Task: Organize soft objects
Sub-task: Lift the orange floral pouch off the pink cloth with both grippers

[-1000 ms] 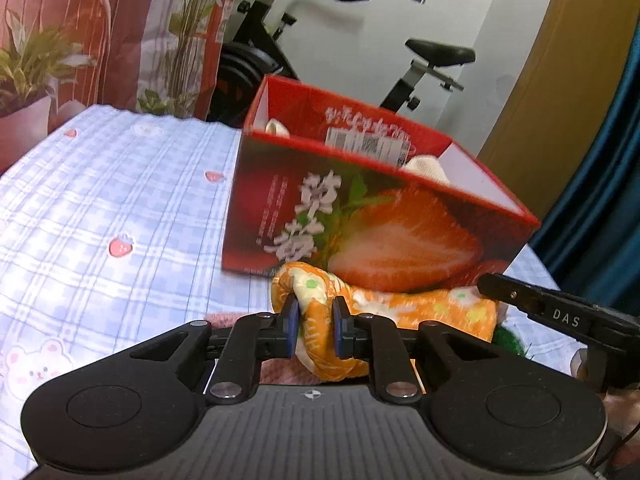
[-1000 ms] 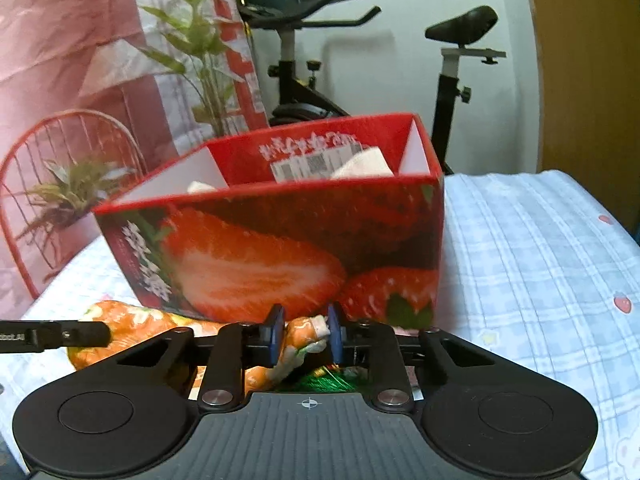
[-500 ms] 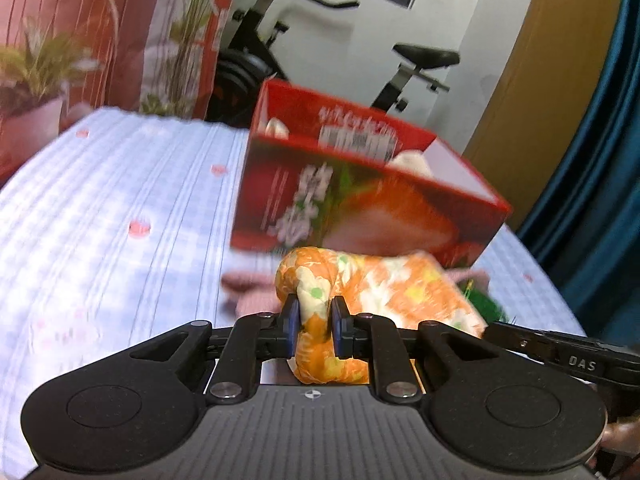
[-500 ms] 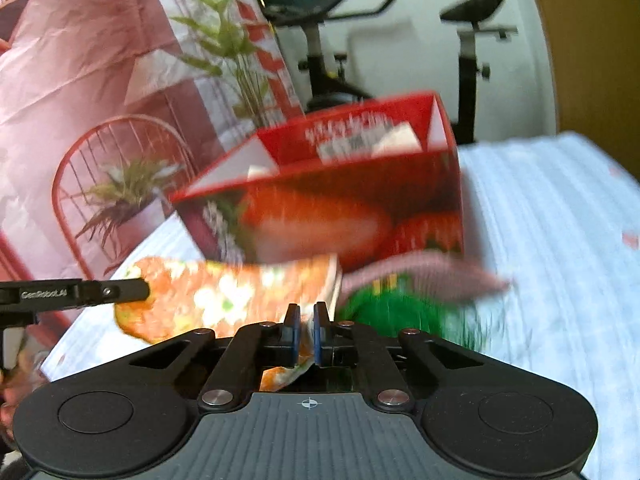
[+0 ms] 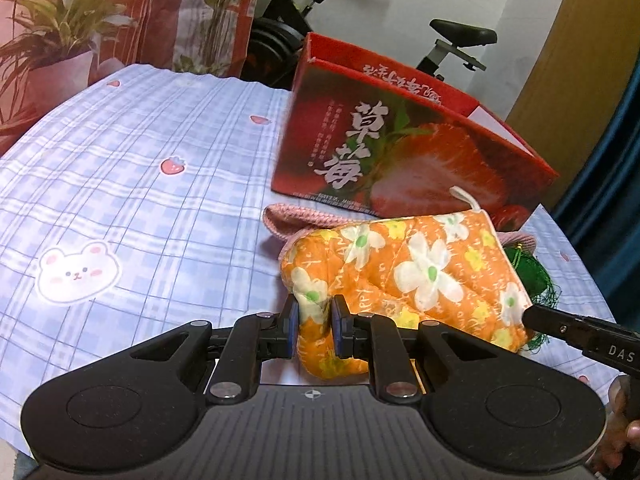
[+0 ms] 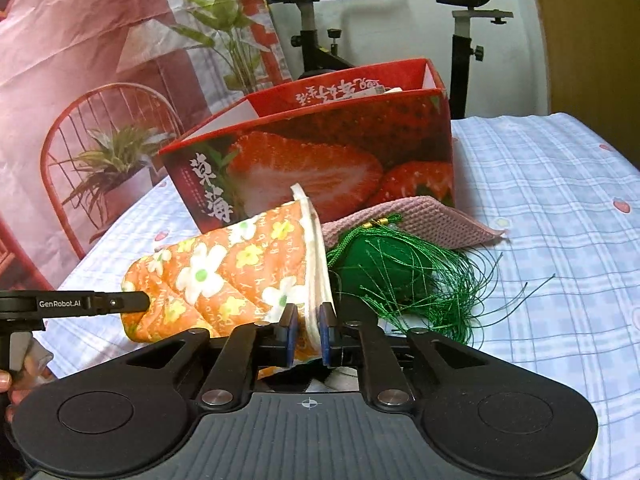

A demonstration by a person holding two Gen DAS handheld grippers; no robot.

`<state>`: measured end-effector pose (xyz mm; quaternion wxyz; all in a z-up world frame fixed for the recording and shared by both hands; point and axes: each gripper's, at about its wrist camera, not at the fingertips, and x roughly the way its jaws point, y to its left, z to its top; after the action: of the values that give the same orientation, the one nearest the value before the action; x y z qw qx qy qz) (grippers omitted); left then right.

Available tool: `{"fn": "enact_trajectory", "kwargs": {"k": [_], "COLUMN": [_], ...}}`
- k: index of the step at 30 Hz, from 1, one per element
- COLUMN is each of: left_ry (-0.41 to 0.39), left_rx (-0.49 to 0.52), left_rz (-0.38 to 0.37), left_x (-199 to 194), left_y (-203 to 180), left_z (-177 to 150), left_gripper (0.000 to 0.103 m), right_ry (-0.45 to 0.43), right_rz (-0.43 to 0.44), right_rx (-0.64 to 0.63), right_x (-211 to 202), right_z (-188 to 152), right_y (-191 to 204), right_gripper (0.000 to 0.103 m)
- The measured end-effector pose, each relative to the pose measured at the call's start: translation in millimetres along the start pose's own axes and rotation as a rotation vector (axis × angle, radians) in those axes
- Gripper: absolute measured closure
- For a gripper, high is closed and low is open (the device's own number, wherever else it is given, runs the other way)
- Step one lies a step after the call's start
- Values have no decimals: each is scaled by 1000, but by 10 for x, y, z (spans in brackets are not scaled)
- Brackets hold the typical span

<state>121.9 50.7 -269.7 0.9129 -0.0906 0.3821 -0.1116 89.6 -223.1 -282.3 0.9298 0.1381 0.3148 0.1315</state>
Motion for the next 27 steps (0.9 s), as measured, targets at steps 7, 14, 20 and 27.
{"fn": "enact_trajectory", "kwargs": {"k": [7, 14, 20, 27], "left_ry": [3, 15, 14, 12], "left_rx": [-4, -48, -29, -21], "left_rz": [13, 15, 22, 23], "left_x": [65, 110, 141, 140], "left_y": [9, 70, 45, 35], "left_z": [-51, -85, -100, -104], "left_gripper": [84, 80, 80, 80], "right_ry": [-12, -14, -26, -68], "right_rz": [-11, -21, -7, -6], "right_rx": [-29, -34, -68, -172], "right_x": [40, 77, 104, 212], "right_z": [-20, -48, -29, 162], "right_y": [1, -24, 6, 132], "right_gripper": [83, 79, 78, 78]}}
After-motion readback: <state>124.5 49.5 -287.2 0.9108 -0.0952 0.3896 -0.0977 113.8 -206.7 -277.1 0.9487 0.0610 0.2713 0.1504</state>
